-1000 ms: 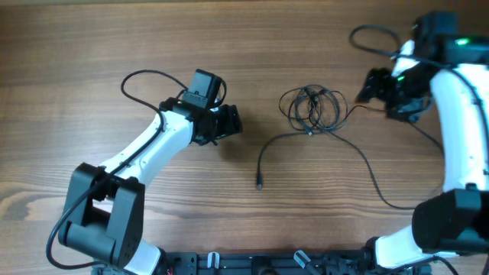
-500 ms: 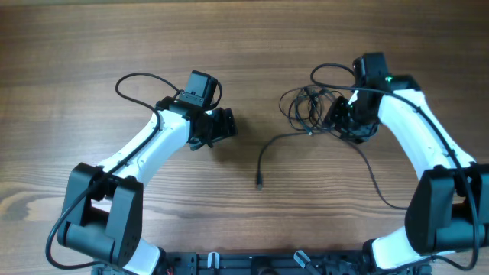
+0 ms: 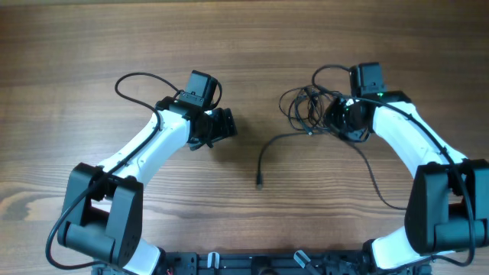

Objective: Untangle cables

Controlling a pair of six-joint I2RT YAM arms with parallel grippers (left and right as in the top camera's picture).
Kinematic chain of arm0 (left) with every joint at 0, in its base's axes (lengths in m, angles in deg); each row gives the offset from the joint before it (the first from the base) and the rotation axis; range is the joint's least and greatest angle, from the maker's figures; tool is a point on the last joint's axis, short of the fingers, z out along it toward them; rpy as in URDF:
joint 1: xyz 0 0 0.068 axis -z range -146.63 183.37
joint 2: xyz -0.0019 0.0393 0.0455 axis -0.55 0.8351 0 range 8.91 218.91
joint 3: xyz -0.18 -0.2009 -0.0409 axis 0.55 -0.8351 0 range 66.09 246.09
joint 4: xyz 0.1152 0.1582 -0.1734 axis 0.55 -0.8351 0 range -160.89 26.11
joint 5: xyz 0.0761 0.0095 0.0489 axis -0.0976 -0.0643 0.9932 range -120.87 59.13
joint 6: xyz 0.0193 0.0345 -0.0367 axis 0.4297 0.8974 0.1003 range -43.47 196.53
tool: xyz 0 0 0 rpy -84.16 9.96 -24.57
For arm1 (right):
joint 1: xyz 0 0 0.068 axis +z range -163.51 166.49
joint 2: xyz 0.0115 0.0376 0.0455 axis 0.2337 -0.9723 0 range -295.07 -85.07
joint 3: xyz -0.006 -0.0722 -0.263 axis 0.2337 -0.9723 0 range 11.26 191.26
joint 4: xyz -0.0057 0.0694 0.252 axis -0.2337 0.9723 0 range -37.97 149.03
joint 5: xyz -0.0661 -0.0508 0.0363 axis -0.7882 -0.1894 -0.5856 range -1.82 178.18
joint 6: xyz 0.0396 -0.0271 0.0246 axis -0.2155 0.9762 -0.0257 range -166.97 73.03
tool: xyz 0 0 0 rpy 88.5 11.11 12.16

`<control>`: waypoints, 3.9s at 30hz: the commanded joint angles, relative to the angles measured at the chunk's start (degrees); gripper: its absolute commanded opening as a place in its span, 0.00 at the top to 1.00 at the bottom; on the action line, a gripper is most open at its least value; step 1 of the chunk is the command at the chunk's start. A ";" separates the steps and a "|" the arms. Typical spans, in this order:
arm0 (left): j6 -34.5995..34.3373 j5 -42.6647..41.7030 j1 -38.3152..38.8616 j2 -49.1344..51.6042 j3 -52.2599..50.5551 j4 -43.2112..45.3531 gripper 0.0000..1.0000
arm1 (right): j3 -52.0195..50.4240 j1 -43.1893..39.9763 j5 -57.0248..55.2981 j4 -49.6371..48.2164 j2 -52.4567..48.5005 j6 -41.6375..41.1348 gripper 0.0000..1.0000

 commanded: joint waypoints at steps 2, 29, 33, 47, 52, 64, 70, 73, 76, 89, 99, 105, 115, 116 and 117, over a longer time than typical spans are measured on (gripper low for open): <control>0.48 0.81 -0.26 0.35 0.46 0.00 0.19 | -2.60 0.44 -3.23 -0.98 -0.63 -5.53 0.89; 0.48 0.81 -0.26 0.35 0.46 -0.02 0.19 | 27.71 -6.99 -18.45 18.32 14.27 16.90 0.96; 0.48 0.79 -0.26 0.35 0.46 -0.04 0.19 | 27.71 -14.38 -24.00 18.25 14.29 15.23 0.96; 0.46 0.79 -0.26 0.35 0.46 -0.20 0.19 | 25.90 -26.56 6.80 21.05 14.27 29.05 0.18; 0.46 0.79 -0.26 0.35 0.46 -0.20 0.20 | 22.49 -20.94 12.39 23.56 13.90 38.84 0.19; 0.46 0.79 -0.24 0.35 0.46 -0.26 0.20 | 8.98 -6.88 9.33 11.61 8.17 43.21 0.36; 0.44 0.79 -0.24 0.35 0.46 -0.24 0.20 | 5.79 -2.86 9.27 4.37 3.02 40.94 0.44; 0.46 0.79 -0.24 0.35 0.46 -0.26 0.20 | 5.29 -1.27 8.66 2.27 -0.26 40.30 0.46; 0.44 0.79 -0.24 0.35 0.46 -0.26 0.20 | 5.29 -0.44 8.68 1.01 -3.02 37.31 0.48; 0.46 0.79 -0.26 0.35 0.46 -0.24 0.20 | 5.29 0.76 6.43 -2.23 -9.88 32.46 0.77; 0.46 0.79 -0.24 0.35 0.46 -0.24 0.20 | 5.22 0.76 5.88 -0.74 -9.90 31.98 0.88; 0.46 0.79 -0.24 0.35 0.46 -0.26 0.21 | 4.02 0.76 5.84 0.11 -9.92 32.13 0.87; 0.44 0.79 -0.22 0.35 0.46 -0.90 0.21 | 3.67 0.76 8.85 0.94 -9.51 32.50 0.96; 0.44 0.79 -0.20 0.35 0.46 -0.90 0.21 | 4.42 0.76 11.06 1.97 -8.94 33.94 0.96; 0.44 0.79 -0.20 0.35 0.46 -0.90 0.21 | 5.49 0.76 13.55 3.26 -8.37 35.58 0.96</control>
